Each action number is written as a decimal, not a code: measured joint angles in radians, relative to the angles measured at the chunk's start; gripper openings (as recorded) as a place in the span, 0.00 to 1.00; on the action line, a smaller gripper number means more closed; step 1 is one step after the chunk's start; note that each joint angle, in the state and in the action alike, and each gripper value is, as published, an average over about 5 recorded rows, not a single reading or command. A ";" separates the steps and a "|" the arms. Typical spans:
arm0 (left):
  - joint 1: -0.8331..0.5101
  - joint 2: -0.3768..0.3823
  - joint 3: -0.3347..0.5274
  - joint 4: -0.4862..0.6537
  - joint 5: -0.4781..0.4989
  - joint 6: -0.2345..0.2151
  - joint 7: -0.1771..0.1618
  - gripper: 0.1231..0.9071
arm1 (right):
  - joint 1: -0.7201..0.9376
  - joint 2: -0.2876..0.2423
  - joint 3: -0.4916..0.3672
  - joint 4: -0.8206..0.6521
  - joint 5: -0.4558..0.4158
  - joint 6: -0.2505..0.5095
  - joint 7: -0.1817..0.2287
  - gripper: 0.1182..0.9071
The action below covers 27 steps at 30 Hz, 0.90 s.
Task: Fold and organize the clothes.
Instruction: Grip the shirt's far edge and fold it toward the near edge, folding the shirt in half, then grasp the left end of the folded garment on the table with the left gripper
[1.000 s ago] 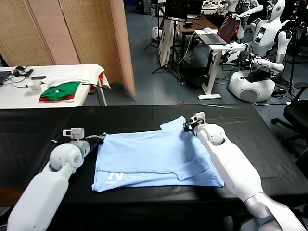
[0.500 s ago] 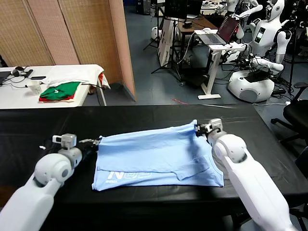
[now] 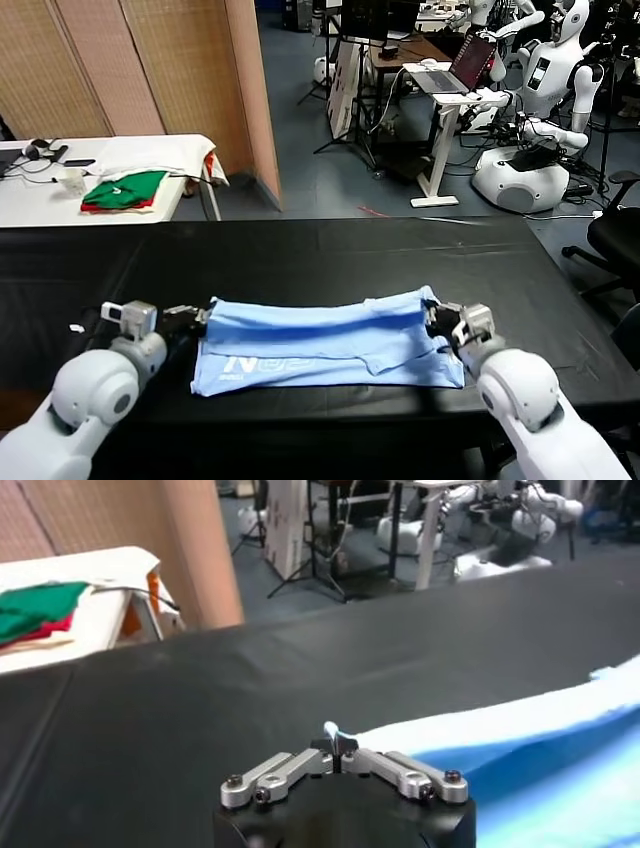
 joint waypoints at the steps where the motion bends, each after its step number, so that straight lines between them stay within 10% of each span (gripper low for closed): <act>1: 0.009 -0.003 -0.001 -0.001 0.009 0.000 0.002 0.03 | -0.013 0.002 0.003 0.004 -0.003 0.000 0.000 0.03; 15: 0.124 -0.062 -0.035 -0.020 0.122 0.000 0.019 0.03 | -0.097 0.031 0.009 0.022 -0.004 0.001 -0.021 0.07; 20: 0.153 -0.088 -0.046 -0.035 0.185 0.000 0.040 0.16 | -0.123 0.031 0.034 0.047 0.022 0.001 -0.037 0.40; 27: 0.189 -0.145 -0.085 -0.092 0.262 0.000 0.041 0.70 | -0.135 0.045 0.105 0.087 0.122 0.002 -0.021 0.91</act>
